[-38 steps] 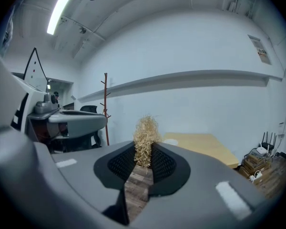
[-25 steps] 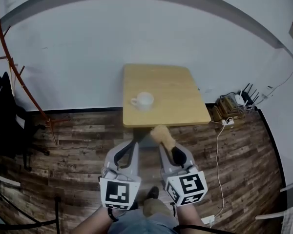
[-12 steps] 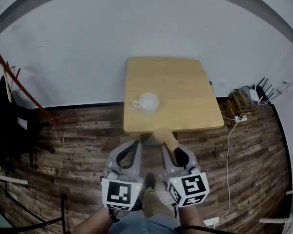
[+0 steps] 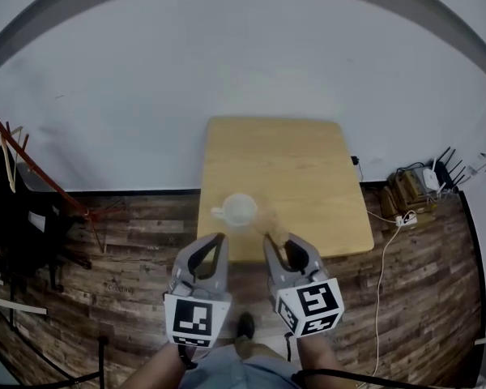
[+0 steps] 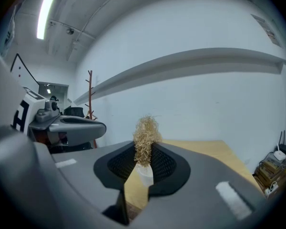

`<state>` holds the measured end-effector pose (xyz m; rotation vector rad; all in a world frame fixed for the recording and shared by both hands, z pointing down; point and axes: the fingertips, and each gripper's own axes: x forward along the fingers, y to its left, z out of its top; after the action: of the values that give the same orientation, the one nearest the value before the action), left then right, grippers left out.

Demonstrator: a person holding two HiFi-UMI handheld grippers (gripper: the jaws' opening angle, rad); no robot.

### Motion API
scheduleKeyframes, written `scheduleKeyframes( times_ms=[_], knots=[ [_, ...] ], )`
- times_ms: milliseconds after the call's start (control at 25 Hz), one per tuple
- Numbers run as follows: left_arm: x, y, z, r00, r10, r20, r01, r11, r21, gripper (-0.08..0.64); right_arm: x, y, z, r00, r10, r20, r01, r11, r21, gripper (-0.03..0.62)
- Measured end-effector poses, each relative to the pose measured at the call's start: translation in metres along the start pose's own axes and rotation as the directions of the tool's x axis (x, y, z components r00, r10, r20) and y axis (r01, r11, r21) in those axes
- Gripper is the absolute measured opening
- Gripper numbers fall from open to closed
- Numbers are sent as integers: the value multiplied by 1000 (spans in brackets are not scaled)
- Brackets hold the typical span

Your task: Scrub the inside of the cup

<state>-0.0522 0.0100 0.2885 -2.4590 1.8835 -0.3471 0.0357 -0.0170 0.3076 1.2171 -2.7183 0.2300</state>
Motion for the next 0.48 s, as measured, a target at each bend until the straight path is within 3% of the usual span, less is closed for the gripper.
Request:
scheduleKeyframes(
  times_ms=[240, 480],
  knots=[
    [26, 21, 24, 998, 49, 48, -51, 998, 38, 20, 26, -16, 36, 998, 37, 46, -34, 998, -53, 74],
    [45, 44, 22, 996, 75, 53, -77, 997, 31, 20, 51, -24, 45, 998, 46, 47, -42, 997, -71, 75]
  ],
)
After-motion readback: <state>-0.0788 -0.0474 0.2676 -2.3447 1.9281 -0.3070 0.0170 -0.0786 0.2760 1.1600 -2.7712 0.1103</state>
